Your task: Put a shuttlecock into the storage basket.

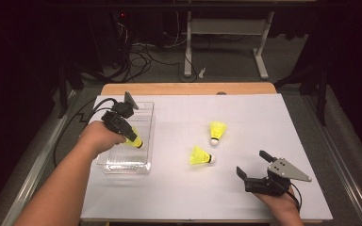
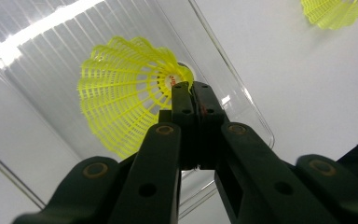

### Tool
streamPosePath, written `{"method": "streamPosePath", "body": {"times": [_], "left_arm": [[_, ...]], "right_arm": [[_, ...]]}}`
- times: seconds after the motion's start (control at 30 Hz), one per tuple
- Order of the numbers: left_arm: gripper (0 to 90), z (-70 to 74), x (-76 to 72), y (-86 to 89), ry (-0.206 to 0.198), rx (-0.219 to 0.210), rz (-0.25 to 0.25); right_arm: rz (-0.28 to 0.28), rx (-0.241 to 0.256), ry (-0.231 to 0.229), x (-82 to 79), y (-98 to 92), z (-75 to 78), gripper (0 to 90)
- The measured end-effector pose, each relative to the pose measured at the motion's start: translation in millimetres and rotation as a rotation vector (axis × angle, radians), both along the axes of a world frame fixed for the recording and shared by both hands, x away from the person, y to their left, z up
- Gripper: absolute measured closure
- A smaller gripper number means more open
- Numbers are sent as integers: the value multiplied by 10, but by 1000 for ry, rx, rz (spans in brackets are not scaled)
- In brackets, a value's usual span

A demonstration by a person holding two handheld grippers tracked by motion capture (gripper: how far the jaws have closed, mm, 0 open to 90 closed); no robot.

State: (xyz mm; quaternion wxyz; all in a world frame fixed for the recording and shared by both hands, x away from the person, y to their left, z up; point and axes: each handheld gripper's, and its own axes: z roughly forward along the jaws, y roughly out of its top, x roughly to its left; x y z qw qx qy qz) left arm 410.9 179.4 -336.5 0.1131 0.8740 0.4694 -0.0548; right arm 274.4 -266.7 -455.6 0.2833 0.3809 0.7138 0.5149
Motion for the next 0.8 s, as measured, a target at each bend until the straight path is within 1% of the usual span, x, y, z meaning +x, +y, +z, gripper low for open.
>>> {"method": "streamPosePath", "body": {"times": [0.17, 0.33, 0.47, 0.8], "left_arm": [[895, -52, 30, -50, 11, 3, -4], [895, -116, 75, -110, 15, 16, -11], [895, -155, 107, -141, 29, 9, -3], [895, -211, 147, -181, 37, 4, -2]], "right_arm": [[0, 2, 0, -2, -1, 2, 2], [1, 3, -1, -3, -4, 4, 3], [1, 3, -2, -1, -6, 4, 3], [1, 3, -3, -4, -6, 6, 3]]}}
